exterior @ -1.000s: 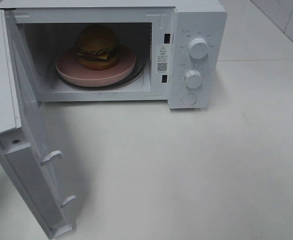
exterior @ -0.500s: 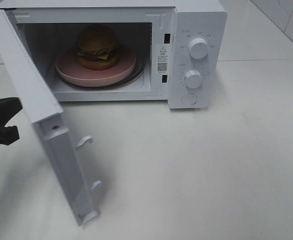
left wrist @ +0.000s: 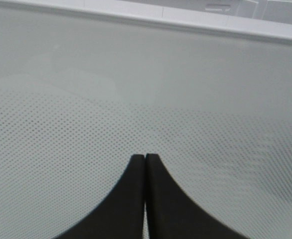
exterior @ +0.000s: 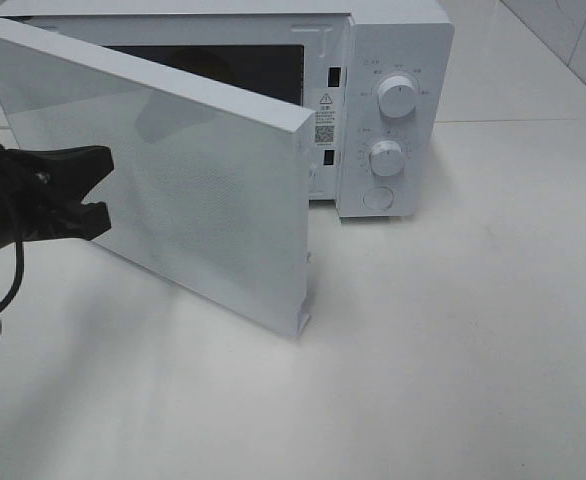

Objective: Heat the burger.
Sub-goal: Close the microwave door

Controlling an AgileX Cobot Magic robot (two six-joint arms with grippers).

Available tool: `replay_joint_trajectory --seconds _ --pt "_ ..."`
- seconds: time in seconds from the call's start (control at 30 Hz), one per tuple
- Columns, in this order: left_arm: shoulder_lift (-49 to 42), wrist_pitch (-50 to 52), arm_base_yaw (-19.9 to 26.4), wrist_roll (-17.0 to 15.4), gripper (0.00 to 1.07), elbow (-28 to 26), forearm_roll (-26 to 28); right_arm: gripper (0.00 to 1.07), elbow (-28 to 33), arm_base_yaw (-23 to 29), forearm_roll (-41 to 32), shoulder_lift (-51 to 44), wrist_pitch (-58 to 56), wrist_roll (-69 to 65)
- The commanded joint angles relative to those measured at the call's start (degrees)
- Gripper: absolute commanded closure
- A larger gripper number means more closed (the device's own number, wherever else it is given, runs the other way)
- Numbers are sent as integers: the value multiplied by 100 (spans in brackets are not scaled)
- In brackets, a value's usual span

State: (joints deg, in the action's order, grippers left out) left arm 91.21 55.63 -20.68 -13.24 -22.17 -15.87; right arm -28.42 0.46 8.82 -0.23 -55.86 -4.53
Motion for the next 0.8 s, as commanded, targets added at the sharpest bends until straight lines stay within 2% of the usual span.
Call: replay_joint_trajectory --seconds 0.03,0.1,0.17,0.37,0.43,0.53,0.6,0.8 --pt "109 -367 -441 201 107 -378 596 33 11 -23 -23 -143 86 23" --pt "143 -441 -516 298 107 -464 710 33 11 -23 -23 -143 86 23" --pt "292 -573 -842 590 107 -756 1215 33 11 -23 -23 -143 86 23" --pt "487 -659 -1112 705 107 -1094 1541 33 11 -23 -23 -143 86 23" --pt "716 -934 -1324 751 107 -1467 1753 33 11 -23 -23 -143 86 23" --pt "779 -997 -1381 785 107 -1564 1811 33 11 -23 -23 -143 86 23" --pt "1008 -1197 -1564 1008 107 -1931 2057 33 11 -23 -23 -143 86 23" --pt "1249 -1301 -1696 1083 107 -2275 2194 33 11 -23 -23 -143 86 23"
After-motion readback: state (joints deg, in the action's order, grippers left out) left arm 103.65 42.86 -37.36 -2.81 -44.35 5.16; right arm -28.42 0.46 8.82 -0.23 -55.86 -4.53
